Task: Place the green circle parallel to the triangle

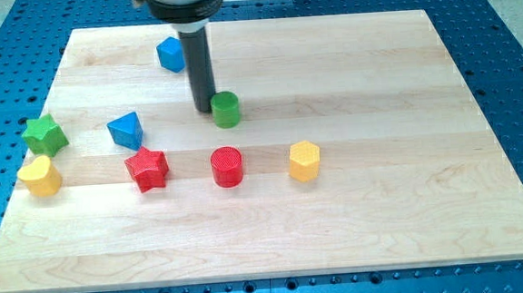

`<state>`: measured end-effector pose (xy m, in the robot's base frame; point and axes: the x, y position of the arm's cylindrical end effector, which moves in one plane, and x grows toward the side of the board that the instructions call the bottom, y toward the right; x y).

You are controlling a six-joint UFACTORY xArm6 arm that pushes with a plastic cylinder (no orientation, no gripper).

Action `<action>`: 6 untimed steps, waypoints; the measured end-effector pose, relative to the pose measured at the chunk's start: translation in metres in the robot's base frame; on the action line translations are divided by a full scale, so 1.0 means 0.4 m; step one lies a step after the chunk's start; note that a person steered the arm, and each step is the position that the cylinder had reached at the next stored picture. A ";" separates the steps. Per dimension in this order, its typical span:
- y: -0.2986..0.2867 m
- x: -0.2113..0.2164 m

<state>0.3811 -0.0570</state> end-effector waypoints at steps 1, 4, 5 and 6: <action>0.125 -0.046; 0.092 0.095; 0.092 0.095; 0.001 -0.007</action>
